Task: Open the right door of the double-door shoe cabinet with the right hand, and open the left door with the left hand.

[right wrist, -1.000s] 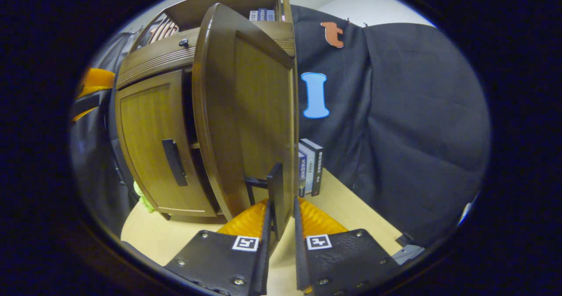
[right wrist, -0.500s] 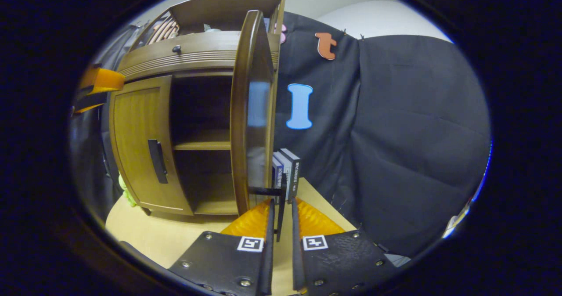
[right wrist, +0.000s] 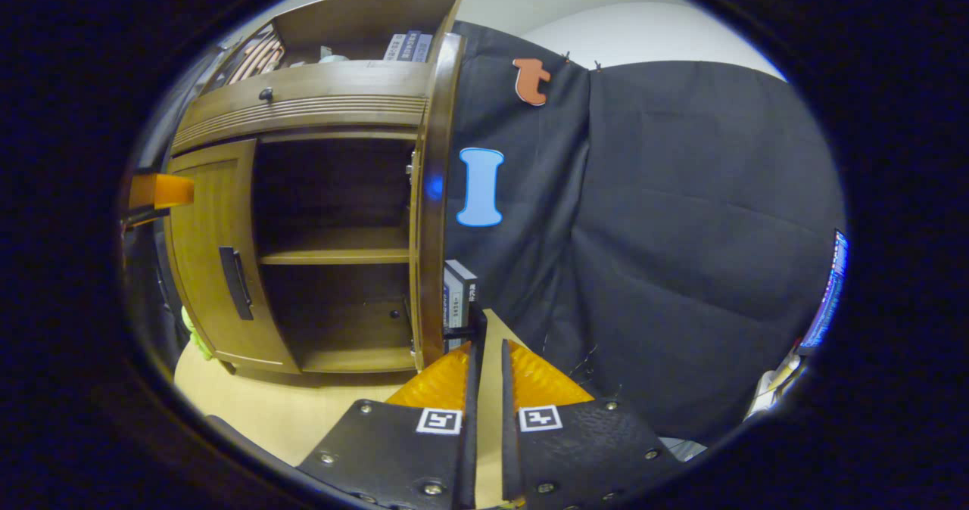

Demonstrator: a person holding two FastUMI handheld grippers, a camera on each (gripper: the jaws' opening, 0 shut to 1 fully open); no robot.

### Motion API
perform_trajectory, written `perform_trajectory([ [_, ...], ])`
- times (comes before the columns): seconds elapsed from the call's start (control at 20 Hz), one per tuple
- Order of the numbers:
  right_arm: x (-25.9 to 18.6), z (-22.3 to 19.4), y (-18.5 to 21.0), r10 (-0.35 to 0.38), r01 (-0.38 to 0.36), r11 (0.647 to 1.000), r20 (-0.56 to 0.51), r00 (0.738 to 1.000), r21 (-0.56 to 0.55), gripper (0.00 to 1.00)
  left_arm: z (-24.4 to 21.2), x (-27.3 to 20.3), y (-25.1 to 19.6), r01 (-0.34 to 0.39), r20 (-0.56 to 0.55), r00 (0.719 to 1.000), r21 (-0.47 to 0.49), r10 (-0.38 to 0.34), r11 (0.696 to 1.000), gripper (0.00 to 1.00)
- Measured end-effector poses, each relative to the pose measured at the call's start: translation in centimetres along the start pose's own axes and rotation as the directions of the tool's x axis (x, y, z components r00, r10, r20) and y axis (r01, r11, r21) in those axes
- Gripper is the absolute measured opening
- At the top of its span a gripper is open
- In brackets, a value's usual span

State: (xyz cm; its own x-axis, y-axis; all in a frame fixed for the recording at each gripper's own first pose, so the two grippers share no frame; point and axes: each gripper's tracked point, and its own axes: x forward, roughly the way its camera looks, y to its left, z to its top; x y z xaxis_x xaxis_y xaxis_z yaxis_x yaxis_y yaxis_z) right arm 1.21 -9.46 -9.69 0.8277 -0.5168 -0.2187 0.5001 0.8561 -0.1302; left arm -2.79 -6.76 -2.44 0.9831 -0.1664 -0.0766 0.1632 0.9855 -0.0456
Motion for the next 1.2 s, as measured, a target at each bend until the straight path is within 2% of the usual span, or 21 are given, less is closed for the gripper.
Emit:
perform_trajectory([
  [0.05,-0.1,0.4,-0.8,-0.017,0.017,1.0,0.008,1.0,0.001,0.13,-0.7,0.4,0.3,-0.009,-0.012,1.0,0.007,0.009,1.0,0.95],
  [0.1,-0.3,0.6,-1.7,-0.036,0.036,0.999,0.014,0.999,0.002,0.13,-1.1,0.8,0.5,-0.018,-0.02,1.0,0.012,0.018,1.0,0.89],
  [0.15,-0.4,0.7,-2.6,-0.047,0.047,0.999,0.019,0.999,0.008,0.13,-1.7,1.3,0.8,-0.027,-0.03,0.999,0.015,0.027,1.0,0.94],
  [0.2,-0.6,1.0,-2.8,-0.04,0.04,0.999,0.018,0.999,0.025,0.13,-2.2,1.8,1.1,-0.037,-0.039,0.999,0.014,0.037,0.999,0.88],
  [0.25,-0.7,1.0,-3.3,-0.046,0.045,0.998,0.017,0.999,0.042,0.09,-2.9,2.0,1.4,-0.049,-0.051,0.997,0.01,0.05,0.999,0.88],
  [0.3,-0.9,1.2,-3.7,-0.054,0.053,0.997,0.02,0.998,0.051,0.14,-3.6,2.5,1.8,-0.059,-0.07,0.996,0.004,0.059,0.998,0.88],
  [0.35,-0.9,1.4,-4.1,-0.066,0.065,0.996,0.025,0.997,0.056,0.14,-4.4,3.4,2.0,-0.06,-0.092,0.994,-0.003,0.059,0.998,0.88],
  [0.4,-1.1,1.7,-4.3,-0.072,0.071,0.996,0.029,0.997,0.061,0.14,-5.1,4.2,2.1,-0.059,-0.113,0.992,-0.006,0.058,0.998,0.94],
  [0.5,-1.6,1.9,-4.5,-0.081,0.079,0.995,0.033,0.996,0.062,0.13,-6.3,5.5,2.6,-0.069,-0.144,0.987,-0.002,0.068,0.998,0.9],
  [0.55,-1.8,2.0,-4.7,-0.087,0.085,0.995,0.036,0.996,0.061,0.14,-6.8,6.5,2.9,-0.077,-0.156,0.985,0.004,0.077,0.997,0.84],
  [0.6,-2.0,2.1,-4.9,-0.094,0.091,0.994,0.039,0.995,0.062,0.14,-7.5,7.1,3.1,-0.086,-0.175,0.981,0.011,0.086,0.996,0.89],
  [0.8,-3.0,2.7,-5.6,-0.125,0.12,0.989,0.058,0.99,0.086,0.14,-10.3,9.3,3.7,-0.086,-0.251,0.964,-0.001,0.083,0.996,0.84],
  [1.0,-3.2,2.4,-6.1,-0.149,0.143,0.984,0.048,0.988,0.106,0.14,-11.5,10.8,3.7,-0.103,-0.265,0.959,0.02,0.105,0.994,0.82],
  [1.1,-3.3,2.0,-6.0,-0.154,0.148,0.982,0.038,0.987,0.116,0.14,-11.6,11.5,3.9,-0.107,-0.271,0.956,0.026,0.11,0.994,0.8],
  [1.2,-3.4,1.8,-6.0,-0.154,0.149,0.982,0.031,0.988,0.119,0.13,-11.7,11.7,4.8,-0.118,-0.277,0.953,0.029,0.122,0.993,0.66],
])
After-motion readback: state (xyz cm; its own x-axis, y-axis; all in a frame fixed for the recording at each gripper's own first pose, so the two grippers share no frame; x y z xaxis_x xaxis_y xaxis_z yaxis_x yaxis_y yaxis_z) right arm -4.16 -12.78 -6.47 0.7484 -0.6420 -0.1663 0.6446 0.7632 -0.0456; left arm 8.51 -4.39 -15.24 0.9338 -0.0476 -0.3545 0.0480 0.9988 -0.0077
